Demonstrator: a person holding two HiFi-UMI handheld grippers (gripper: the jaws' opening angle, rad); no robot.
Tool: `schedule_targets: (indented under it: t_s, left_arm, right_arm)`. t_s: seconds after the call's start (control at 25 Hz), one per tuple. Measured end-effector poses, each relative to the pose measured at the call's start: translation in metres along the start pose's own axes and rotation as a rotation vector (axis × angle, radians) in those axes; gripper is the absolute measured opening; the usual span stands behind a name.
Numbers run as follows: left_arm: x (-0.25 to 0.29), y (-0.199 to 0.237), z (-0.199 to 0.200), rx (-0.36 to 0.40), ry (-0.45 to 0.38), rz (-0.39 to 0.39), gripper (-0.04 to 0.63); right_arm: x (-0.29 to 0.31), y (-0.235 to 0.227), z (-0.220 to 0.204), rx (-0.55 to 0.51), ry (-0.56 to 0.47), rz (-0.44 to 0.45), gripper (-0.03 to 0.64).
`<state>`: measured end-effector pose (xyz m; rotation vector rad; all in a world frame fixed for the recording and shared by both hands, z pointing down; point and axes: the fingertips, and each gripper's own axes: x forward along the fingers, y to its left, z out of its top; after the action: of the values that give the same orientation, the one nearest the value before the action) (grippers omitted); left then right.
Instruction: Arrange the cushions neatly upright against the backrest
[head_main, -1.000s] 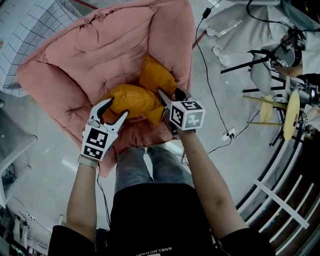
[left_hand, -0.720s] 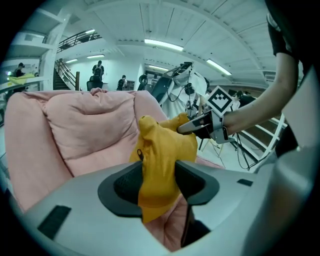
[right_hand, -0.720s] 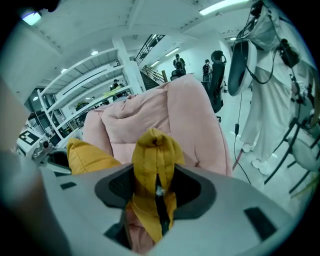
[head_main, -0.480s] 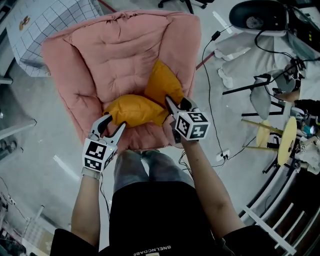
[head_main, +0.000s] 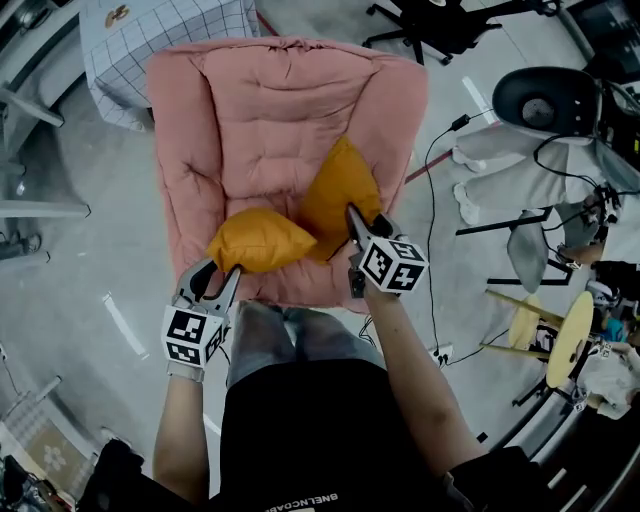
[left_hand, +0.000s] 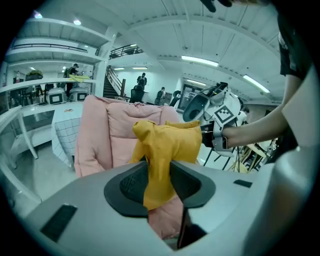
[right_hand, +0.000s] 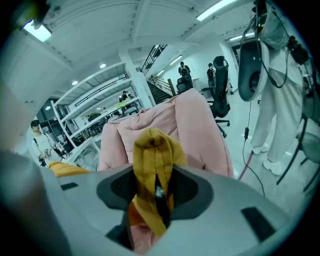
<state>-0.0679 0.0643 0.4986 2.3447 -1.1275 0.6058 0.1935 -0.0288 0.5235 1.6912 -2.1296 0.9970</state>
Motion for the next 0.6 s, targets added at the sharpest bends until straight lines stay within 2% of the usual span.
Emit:
schedule_targets:
  t_s: [0.2,0.6]
  left_arm:
    - [-0.036,-0.006,-0.006,-0.061,-0.042,0.098,0.127]
    - [-0.108,-0.023,-0.035,-0.174,-0.092,0.243,0.121]
  right_arm:
    - [0.001,0.010,-0.002,0.074,-0.018,0.059,0.175]
    - [0.011,0.047,-0.004,0.088,-0.051,0.123,0.175]
